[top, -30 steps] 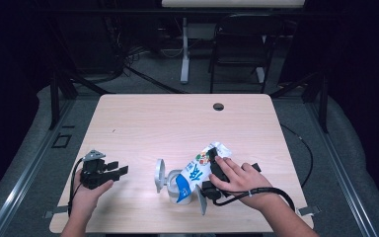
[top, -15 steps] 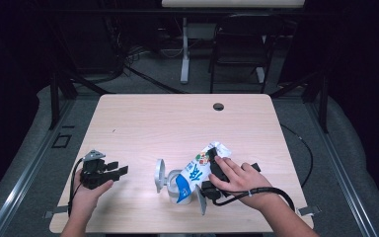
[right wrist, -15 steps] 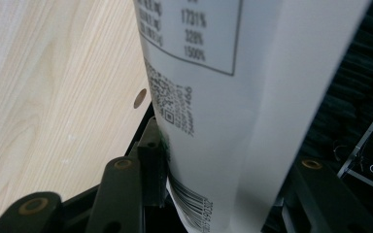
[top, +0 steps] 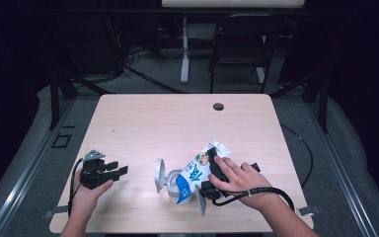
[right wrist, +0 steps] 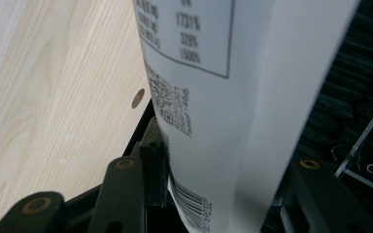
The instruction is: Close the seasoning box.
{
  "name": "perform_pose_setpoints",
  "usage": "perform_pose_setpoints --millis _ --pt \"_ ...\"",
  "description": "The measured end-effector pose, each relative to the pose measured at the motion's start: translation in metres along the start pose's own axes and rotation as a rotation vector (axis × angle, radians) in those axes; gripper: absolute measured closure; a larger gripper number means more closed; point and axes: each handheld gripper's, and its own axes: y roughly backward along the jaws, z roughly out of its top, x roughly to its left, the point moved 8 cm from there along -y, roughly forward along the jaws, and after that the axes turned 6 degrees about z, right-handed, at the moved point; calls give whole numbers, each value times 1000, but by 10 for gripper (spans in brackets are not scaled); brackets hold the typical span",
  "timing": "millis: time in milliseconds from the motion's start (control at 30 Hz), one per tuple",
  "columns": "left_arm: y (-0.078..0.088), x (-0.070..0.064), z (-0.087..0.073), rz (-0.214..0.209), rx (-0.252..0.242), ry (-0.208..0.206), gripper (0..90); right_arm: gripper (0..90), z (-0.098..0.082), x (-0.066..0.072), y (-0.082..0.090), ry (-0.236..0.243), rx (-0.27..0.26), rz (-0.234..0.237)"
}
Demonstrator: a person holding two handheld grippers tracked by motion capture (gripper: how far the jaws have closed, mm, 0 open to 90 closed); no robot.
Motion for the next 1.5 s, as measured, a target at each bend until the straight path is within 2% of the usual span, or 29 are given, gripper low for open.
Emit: perform_pose_setpoints --millis 1500 --pt "-1 1 -1 3 2 3 481 595 1 -4 3 2 -1 -15"
